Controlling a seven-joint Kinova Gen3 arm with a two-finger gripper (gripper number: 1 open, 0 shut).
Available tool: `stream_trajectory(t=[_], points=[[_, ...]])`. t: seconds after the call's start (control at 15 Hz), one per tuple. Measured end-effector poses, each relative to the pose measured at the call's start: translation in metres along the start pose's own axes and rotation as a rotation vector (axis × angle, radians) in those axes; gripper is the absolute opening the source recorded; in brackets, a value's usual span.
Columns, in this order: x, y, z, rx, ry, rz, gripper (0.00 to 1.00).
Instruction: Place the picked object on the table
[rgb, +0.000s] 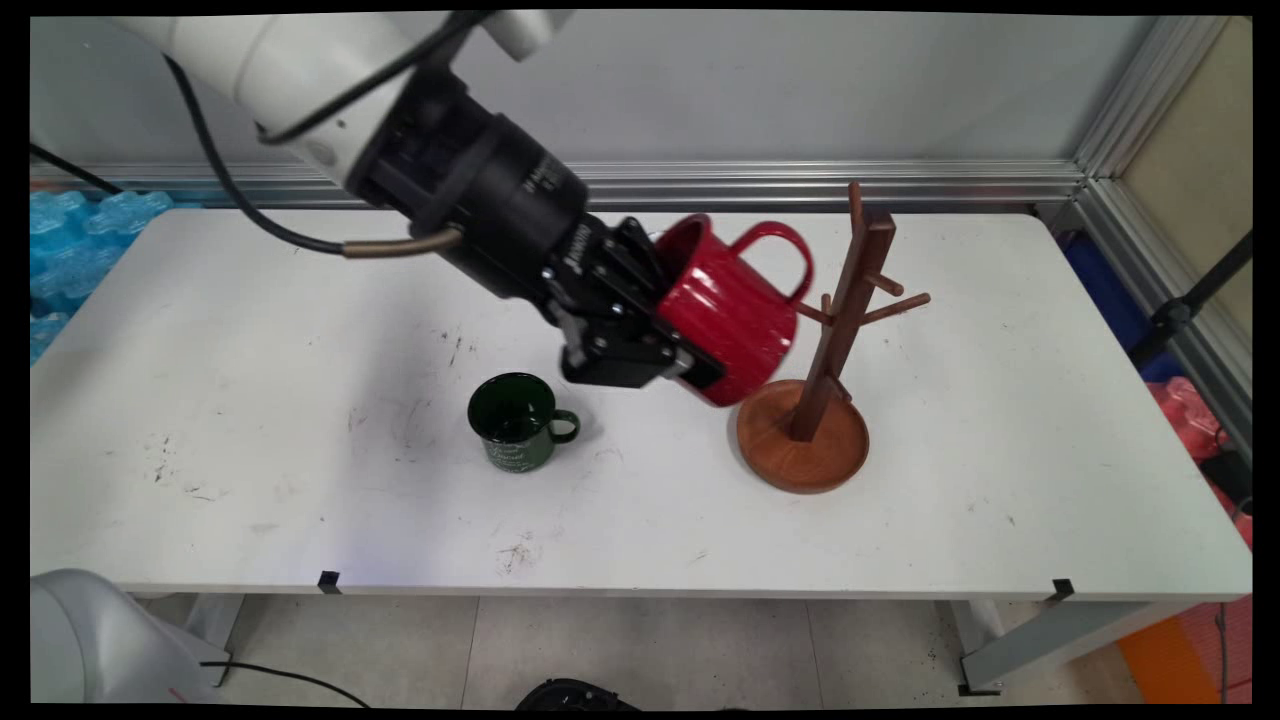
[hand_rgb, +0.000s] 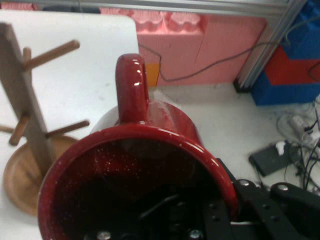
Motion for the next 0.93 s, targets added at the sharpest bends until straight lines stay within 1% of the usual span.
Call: stream_trajectory(t=[0.27, 0.47, 0.93], points=[[-0.005, -0.009, -0.023, 0.031, -0.059, 0.018, 0.00], [-0.006, -0.016, -0.034, 0.051, -0.091, 0.029, 0.00], [-0.007, -0.049, -0.063, 0.136, -0.193, 0.056, 0.00]])
